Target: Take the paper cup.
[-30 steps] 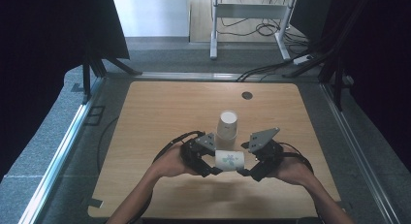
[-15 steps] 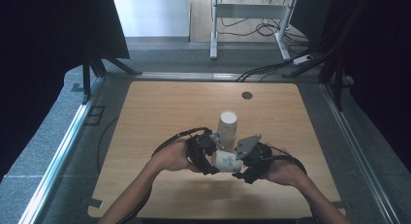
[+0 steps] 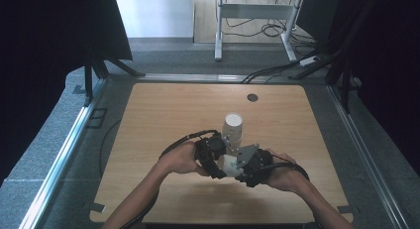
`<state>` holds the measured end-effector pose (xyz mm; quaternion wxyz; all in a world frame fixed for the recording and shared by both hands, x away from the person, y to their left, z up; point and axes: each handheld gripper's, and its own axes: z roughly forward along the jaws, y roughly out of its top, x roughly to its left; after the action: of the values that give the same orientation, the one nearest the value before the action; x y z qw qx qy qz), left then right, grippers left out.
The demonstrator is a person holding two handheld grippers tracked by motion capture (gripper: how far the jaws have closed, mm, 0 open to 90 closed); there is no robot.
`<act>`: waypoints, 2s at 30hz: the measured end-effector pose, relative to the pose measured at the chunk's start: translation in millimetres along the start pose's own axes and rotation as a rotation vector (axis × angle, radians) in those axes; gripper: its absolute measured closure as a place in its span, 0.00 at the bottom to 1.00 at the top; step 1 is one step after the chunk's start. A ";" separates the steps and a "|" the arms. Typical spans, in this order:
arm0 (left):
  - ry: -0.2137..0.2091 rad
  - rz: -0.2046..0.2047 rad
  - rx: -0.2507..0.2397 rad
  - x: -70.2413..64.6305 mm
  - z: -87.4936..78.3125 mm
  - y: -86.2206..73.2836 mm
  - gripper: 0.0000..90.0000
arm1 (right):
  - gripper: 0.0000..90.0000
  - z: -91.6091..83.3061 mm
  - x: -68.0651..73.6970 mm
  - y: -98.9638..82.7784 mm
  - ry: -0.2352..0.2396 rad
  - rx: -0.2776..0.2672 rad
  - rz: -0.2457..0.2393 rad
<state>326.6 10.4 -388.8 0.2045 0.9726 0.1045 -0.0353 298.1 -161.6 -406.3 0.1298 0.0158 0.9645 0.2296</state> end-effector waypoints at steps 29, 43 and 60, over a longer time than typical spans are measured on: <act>-0.011 -0.145 -0.381 8.2 -27.1 -23.5 0.13 | 0.40 -14.8 -5.8 -29.5 0.012 -0.301 0.234; -0.049 -0.170 -0.489 8.9 -18.1 -23.7 0.09 | 0.40 -8.6 -2.1 -43.7 0.004 -0.449 0.320; -0.076 -0.178 -0.481 12.2 -14.5 -16.4 0.31 | 0.39 1.8 -1.3 -50.0 0.023 -0.490 0.340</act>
<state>335.3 33.2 -383.3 0.4300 0.8808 0.1876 -0.0636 301.2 -205.6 -429.9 0.0783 0.1426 0.8652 0.4742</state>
